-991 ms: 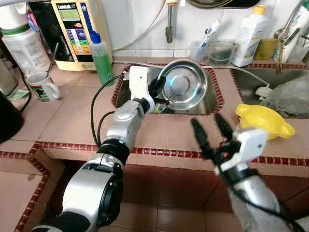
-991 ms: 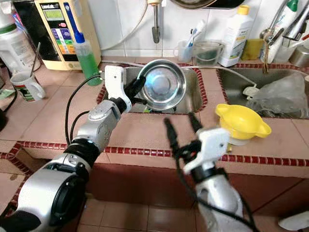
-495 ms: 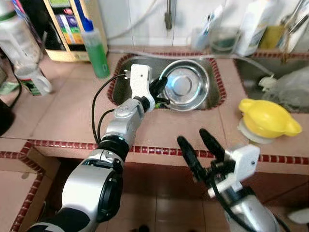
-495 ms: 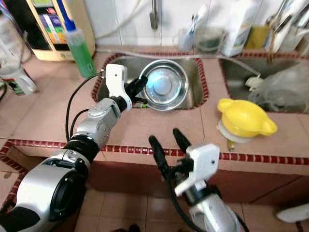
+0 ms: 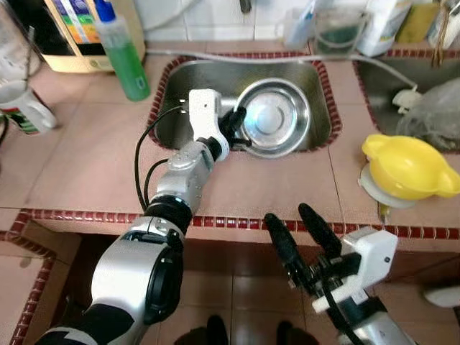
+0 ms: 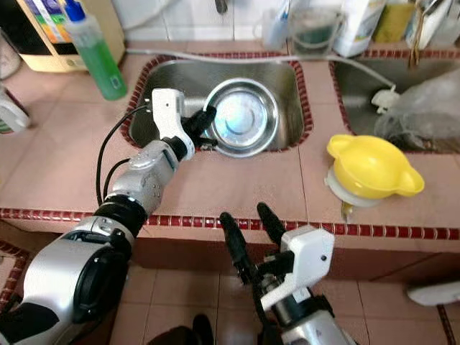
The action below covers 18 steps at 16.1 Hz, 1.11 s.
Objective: Kitchen organization
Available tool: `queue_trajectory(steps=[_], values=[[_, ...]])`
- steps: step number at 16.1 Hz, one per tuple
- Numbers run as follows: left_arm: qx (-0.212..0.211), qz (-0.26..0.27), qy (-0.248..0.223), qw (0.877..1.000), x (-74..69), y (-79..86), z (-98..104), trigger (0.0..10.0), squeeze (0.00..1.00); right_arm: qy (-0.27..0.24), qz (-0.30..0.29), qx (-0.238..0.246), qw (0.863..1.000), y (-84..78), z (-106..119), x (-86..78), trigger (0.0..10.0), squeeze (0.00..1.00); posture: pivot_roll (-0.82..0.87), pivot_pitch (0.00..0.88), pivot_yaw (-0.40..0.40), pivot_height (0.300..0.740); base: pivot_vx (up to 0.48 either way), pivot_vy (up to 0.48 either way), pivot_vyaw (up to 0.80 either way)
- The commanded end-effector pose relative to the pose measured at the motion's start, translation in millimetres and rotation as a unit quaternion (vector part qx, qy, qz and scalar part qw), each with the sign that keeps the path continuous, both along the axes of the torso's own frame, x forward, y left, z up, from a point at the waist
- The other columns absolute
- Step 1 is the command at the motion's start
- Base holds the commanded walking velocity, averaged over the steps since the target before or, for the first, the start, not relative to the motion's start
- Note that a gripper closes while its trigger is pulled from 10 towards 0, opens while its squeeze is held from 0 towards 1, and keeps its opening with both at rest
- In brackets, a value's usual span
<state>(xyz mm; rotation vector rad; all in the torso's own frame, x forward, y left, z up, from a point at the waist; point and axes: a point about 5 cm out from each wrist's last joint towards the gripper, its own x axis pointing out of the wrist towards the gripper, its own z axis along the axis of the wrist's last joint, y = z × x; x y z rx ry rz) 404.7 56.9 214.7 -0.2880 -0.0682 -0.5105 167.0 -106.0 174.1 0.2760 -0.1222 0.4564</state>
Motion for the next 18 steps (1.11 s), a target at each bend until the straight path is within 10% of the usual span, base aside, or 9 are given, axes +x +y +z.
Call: queue_trajectory(steps=[1,18], values=[[-0.002,0.013,0.003,1.0,2.3,1.8,4,10.0,0.0,0.003,0.004,0.014,1.0,2.1,4,-5.2,10.0,0.0,-0.24,0.3,0.109,0.74,0.0,0.0,0.0],[-0.048,0.116,0.048,0.991,11.5,19.5,9,10.0,0.0,0.003,-0.052,0.036,0.998,-7.8,12,-16.3,10.0,0.0,-0.29,0.319,0.12,0.74,0.0,0.0,0.0]])
